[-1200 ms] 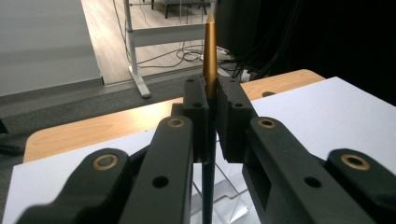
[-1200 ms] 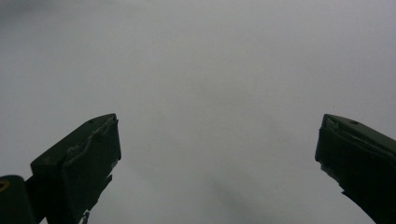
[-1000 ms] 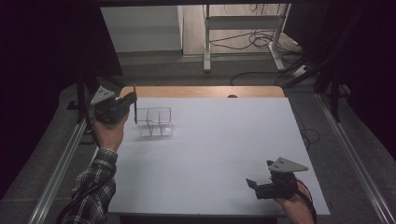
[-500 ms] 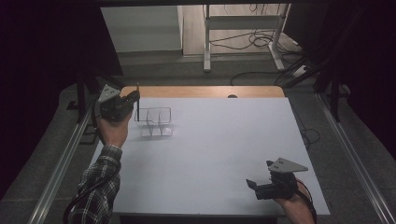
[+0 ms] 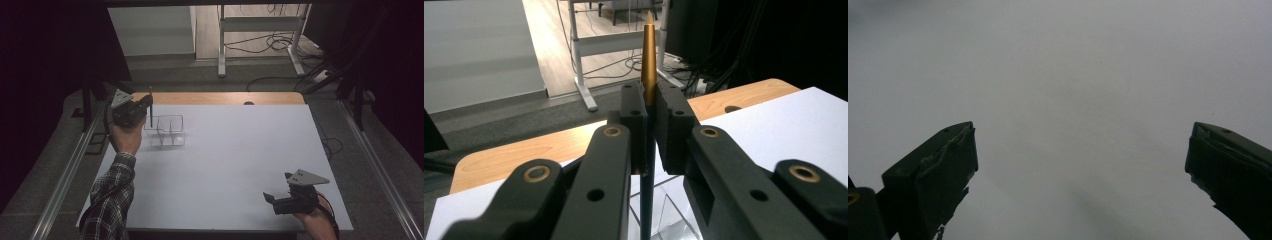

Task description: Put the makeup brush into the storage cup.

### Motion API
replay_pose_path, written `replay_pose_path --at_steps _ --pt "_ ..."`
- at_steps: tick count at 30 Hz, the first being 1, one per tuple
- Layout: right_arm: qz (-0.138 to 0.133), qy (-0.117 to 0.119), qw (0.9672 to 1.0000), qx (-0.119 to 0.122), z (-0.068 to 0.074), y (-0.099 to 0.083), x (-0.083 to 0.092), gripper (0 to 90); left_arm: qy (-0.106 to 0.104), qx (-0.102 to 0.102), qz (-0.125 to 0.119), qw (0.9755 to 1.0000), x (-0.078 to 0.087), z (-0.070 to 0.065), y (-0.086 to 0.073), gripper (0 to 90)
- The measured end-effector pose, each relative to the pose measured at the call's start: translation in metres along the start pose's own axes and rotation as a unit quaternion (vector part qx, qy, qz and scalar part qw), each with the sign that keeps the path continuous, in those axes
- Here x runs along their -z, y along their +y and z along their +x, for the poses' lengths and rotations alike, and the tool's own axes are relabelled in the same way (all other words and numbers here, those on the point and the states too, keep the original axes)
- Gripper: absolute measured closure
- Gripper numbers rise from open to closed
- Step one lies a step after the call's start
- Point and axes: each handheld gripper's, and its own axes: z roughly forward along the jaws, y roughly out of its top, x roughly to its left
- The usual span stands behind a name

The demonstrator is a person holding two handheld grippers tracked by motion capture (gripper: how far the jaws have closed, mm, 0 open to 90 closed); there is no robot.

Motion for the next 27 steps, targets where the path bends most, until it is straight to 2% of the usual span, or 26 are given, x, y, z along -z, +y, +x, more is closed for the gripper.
replay_pose_path --at_steps 27 --pt "0.003 0.004 1.0000 0.003 0.001 0.000 0.000 1.1 0.002 0.003 0.015 0.9999 -0.009 0.006 -0.023 83.8"
